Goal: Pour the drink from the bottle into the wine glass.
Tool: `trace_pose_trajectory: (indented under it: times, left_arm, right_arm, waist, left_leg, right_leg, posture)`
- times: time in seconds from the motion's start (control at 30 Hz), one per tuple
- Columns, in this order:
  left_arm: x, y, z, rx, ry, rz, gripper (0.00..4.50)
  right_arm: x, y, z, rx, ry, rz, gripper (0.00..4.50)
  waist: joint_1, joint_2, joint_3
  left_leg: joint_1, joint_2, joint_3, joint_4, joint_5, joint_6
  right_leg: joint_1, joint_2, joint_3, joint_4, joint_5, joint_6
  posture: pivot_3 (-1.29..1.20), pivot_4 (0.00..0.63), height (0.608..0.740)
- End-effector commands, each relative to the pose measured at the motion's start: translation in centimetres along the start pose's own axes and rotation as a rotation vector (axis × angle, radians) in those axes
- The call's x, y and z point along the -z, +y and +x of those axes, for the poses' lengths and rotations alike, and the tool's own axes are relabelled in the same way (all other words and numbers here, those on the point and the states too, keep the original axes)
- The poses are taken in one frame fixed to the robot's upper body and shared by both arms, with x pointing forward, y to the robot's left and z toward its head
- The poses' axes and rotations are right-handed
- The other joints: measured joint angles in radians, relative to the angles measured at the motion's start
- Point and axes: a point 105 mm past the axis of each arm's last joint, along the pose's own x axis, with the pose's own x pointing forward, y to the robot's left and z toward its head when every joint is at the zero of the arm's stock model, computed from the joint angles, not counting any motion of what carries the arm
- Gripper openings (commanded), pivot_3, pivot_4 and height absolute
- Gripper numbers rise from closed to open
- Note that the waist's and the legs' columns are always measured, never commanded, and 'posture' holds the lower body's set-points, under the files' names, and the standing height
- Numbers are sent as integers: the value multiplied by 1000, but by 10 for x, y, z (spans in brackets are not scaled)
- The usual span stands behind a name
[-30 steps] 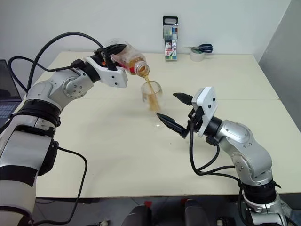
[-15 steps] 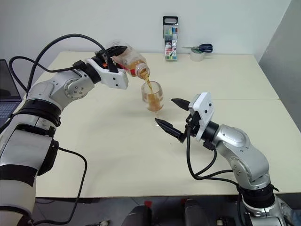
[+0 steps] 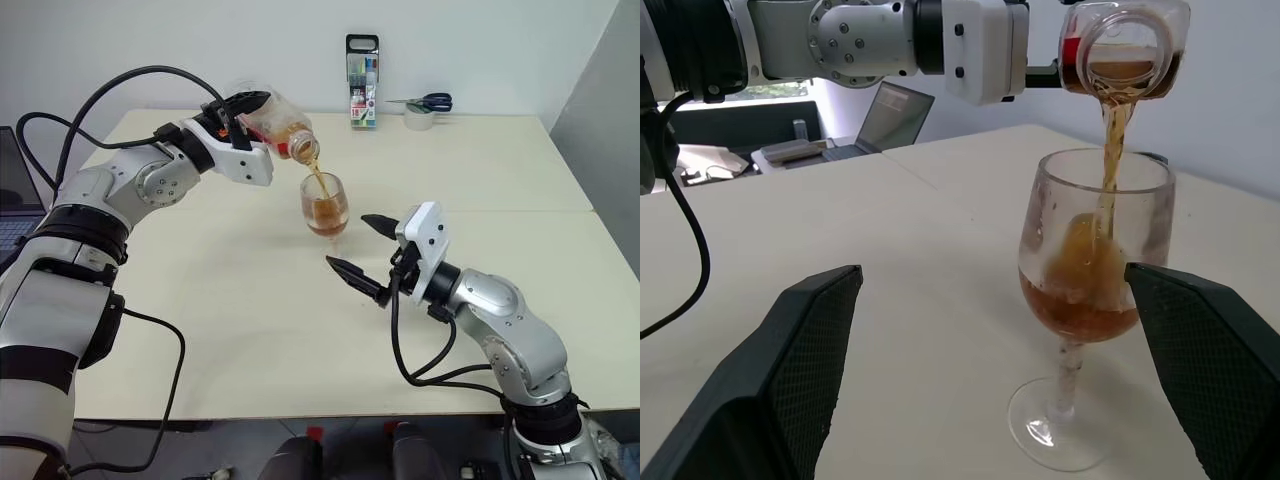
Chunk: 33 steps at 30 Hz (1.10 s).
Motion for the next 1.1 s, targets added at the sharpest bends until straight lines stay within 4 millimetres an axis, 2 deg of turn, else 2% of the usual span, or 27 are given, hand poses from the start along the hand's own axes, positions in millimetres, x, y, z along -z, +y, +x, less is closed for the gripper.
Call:
trace_pose_trajectory:
  times: [0.03,0.5,0.9,1.1]
  left_arm:
    - [4,27,1,-71,1,35,1663]
    - [5,26,1,-73,8,25,1663]
    - [-5,10,1,-69,-9,-182,1663]
    - [-11,3,-1,-69,-8,-371,1663]
  right_arm:
    - [-12,6,-1,-11,-44,-38,4500]
    - [-12,7,-1,-13,-44,-38,4500]
    - [-11,6,1,2,-52,-49,4500]
    - [-14,6,5,-2,-77,-78,4500]
  waist:
    - [0,0,0]
    - [0,0,0]
    - [0,0,0]
    - [-1,0,0]
  left_leg:
    - [0,0,0,0,0,0]
    - [0,0,0,0,1,-2]
    - [0,0,0,1,1,-2]
    - [0,0,0,1,1,-3]
  right_leg:
    - [0,0,0,0,0,0]
    - [0,0,0,0,0,0]
    - [0,0,0,0,0,0]
    - [0,0,0,1,0,0]
  posture:
    - [0,150,740]
    - [0,150,740]
    - [0,150,740]
    - [0,150,740]
